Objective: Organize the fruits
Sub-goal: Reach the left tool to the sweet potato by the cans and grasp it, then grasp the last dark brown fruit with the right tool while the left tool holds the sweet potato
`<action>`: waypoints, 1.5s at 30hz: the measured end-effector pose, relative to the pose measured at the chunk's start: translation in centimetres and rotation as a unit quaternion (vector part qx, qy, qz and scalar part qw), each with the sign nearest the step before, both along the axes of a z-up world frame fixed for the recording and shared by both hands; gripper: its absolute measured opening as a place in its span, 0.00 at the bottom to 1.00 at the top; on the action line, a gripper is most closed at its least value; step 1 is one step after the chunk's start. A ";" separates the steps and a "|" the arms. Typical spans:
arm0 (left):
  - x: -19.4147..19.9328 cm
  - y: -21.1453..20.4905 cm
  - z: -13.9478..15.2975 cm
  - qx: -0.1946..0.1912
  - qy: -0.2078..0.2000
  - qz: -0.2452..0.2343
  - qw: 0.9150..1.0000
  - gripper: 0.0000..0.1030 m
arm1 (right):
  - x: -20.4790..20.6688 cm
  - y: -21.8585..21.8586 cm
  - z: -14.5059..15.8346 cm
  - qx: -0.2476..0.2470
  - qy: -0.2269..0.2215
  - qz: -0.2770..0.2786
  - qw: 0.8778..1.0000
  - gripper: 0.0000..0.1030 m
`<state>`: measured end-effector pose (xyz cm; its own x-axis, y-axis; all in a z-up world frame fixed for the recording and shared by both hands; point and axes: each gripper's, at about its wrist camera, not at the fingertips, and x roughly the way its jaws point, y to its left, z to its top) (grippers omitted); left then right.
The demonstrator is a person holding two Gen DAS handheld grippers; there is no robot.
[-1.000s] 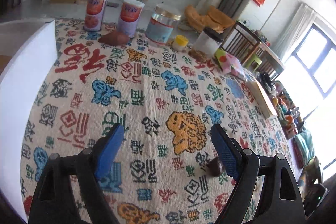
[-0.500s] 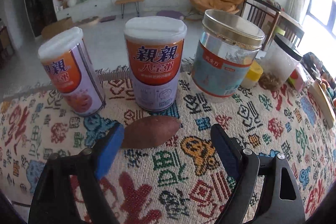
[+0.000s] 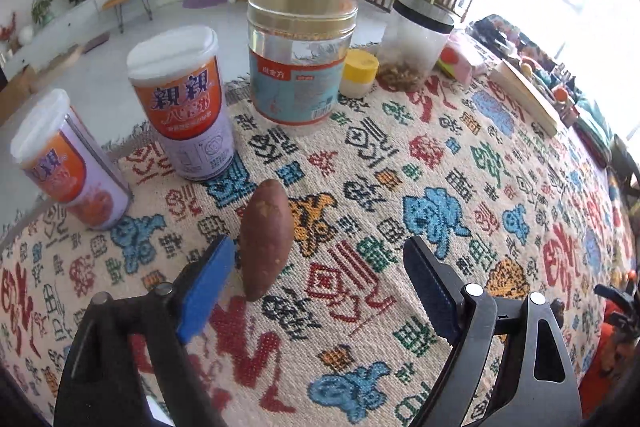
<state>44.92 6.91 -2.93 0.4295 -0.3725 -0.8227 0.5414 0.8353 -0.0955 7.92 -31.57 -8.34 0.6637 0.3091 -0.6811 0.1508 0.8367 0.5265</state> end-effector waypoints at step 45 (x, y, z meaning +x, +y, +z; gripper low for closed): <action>-29.5 -5.4 -7.5 -0.002 -0.004 0.244 0.970 0.64 | -1.3 2.0 0.9 -0.094 -0.005 -0.005 0.996 0.96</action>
<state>15.41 1.56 -10.41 0.5622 -0.1266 -0.8172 0.0825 0.9919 -0.0969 6.65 -29.54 -7.49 0.6734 0.1694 -0.7196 0.1556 0.9191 0.3619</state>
